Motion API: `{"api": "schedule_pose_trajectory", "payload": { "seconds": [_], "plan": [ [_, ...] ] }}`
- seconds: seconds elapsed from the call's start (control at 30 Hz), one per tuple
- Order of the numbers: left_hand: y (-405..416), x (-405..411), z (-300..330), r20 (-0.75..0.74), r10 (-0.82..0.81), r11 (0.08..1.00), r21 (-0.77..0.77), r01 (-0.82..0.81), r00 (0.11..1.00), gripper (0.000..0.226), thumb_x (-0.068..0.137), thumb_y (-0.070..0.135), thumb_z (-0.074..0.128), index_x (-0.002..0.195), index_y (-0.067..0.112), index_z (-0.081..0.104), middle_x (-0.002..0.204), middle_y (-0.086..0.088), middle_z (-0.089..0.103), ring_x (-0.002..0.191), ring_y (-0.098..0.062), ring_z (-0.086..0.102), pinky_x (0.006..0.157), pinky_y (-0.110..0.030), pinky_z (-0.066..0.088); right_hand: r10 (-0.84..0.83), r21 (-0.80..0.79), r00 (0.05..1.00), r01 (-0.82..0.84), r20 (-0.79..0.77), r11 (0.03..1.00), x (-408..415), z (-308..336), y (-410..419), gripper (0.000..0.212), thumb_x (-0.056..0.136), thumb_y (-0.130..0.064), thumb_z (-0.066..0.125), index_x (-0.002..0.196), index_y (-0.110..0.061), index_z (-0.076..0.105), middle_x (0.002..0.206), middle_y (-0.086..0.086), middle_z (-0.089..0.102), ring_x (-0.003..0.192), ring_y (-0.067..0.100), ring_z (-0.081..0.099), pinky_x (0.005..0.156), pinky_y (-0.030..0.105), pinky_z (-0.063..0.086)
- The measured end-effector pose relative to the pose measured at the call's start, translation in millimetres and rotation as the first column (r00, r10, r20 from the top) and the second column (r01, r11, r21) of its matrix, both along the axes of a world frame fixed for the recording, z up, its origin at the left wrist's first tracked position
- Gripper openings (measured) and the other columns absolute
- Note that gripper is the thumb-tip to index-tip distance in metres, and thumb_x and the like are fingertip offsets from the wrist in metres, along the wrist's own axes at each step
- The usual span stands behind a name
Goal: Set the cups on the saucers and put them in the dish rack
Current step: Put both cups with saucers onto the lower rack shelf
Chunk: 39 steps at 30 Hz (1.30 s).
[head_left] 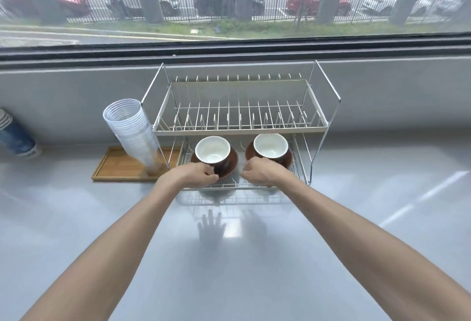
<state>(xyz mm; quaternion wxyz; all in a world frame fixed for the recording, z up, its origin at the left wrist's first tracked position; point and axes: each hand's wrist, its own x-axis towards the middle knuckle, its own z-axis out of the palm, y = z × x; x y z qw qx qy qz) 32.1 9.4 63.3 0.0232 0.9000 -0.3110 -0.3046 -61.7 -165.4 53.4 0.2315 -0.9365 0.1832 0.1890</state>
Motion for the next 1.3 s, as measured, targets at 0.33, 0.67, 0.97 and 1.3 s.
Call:
{"api": "schedule_pose_trajectory", "payload": {
  "seconds": [0.33, 0.67, 0.97, 1.3],
  "plan": [
    [-61.9, -29.4, -3.3, 0.495, -0.093, 0.980, -0.107, 0.167, 0.864, 0.050, 0.099, 0.051, 0.038, 0.142, 0.027, 0.046, 0.142, -0.008, 0.054, 0.127, -0.033, 0.052, 0.097, -0.044, 0.041, 0.037, -0.419, 0.963, 0.081, 0.267, 0.905, -42.1, 3.6, -45.3, 0.047, 0.100, -0.041, 0.041, 0.139, -0.016, 0.048, 0.141, 0.012, 0.050, 0.128, 0.035, 0.047, 0.091, 0.045, 0.046],
    [-105.8, -32.4, -38.5, 0.440, 0.258, 0.863, -0.506, 0.001, 0.860, 0.046, 0.099, 0.049, 0.043, 0.131, 0.018, 0.052, 0.122, -0.005, 0.061, 0.112, -0.029, 0.056, 0.086, -0.043, 0.047, -0.085, -0.301, 0.861, 0.265, 0.501, 0.916, -25.2, -31.0, -75.0, 0.049, 0.099, -0.049, 0.043, 0.131, -0.013, 0.050, 0.123, 0.011, 0.054, 0.122, 0.030, 0.045, 0.090, 0.043, 0.046],
    [-144.5, -26.4, -61.4, -0.014, 0.513, 0.677, -0.608, -0.415, 0.858, 0.049, 0.101, 0.048, 0.036, 0.118, 0.007, 0.057, 0.125, -0.015, 0.060, 0.111, -0.037, 0.058, 0.093, -0.043, 0.041, -0.483, 0.135, 0.761, 0.475, 0.434, 0.870, 0.9, -73.4, -87.4, 0.052, 0.103, -0.041, 0.038, 0.136, -0.003, 0.046, 0.140, 0.021, 0.047, 0.129, 0.038, 0.045, 0.106, 0.044, 0.036],
    [-146.3, -19.3, -83.6, -0.190, 0.495, 0.670, -0.537, -0.512, 0.848, 0.051, 0.101, 0.041, 0.041, 0.147, 0.020, 0.042, 0.145, -0.012, 0.053, 0.133, -0.032, 0.048, 0.107, -0.044, 0.036, -0.655, 0.384, 0.687, 0.538, 0.316, 0.750, 6.9, -82.7, -93.1, 0.044, 0.103, -0.021, 0.032, 0.144, -0.011, 0.045, 0.145, 0.012, 0.051, 0.133, 0.031, 0.044, 0.107, 0.038, 0.035]
  ]
}}
